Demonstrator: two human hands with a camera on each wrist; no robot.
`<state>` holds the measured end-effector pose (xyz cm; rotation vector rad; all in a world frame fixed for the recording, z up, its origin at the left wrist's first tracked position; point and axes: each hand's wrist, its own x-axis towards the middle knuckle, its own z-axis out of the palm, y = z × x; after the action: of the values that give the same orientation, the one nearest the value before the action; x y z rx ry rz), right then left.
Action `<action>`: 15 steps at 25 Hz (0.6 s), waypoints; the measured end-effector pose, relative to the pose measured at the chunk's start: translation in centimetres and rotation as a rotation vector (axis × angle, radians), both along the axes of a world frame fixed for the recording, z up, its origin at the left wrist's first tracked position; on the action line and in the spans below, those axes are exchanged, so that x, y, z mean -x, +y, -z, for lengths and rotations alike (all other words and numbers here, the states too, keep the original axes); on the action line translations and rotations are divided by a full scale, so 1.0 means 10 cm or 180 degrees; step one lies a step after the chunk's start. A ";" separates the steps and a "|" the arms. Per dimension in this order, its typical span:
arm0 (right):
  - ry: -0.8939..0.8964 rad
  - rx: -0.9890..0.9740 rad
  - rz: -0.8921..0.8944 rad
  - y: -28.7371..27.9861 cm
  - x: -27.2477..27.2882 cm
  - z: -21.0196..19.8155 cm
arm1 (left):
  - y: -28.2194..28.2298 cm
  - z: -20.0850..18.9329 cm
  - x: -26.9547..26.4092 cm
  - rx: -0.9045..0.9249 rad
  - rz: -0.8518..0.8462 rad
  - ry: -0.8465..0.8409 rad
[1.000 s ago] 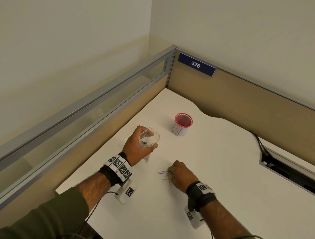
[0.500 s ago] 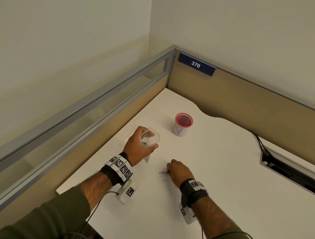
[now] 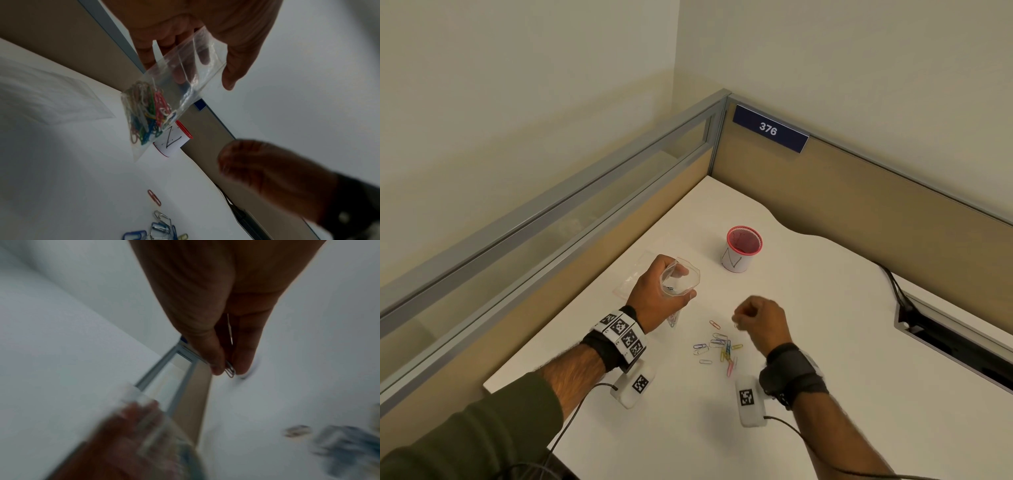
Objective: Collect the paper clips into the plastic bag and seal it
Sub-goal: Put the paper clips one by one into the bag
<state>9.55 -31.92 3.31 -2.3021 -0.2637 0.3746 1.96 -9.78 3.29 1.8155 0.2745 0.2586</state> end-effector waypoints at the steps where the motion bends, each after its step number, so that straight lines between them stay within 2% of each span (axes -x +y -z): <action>1: -0.0087 -0.0313 0.0110 0.04 0.01 -0.19 | -0.02 0.00 0.00 -0.0013 0.0015 0.0010; 4: -0.0384 -0.1094 0.0115 0.27 0.07 -0.77 | -0.08 -0.01 -0.02 -0.0067 0.0075 0.0016; 6: -0.0547 -0.1297 0.0015 0.45 0.10 -1.02 | -0.14 -0.02 -0.03 -0.0157 0.0103 0.0008; 8: -0.0622 -0.1203 -0.0140 0.61 0.14 -1.08 | -0.18 -0.03 -0.05 -0.0257 0.0136 0.0037; 12: -0.0824 -0.0612 -0.0555 0.72 0.23 -1.01 | -0.20 -0.03 -0.06 -0.0385 0.0173 0.0006; 15: -0.1050 -0.0676 -0.0344 0.58 0.16 -0.95 | -0.16 -0.05 -0.02 -0.0301 0.0168 -0.0089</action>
<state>7.99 -26.13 12.82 -2.1358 -0.5661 0.0143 2.12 -11.35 3.76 1.9081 0.1972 0.2633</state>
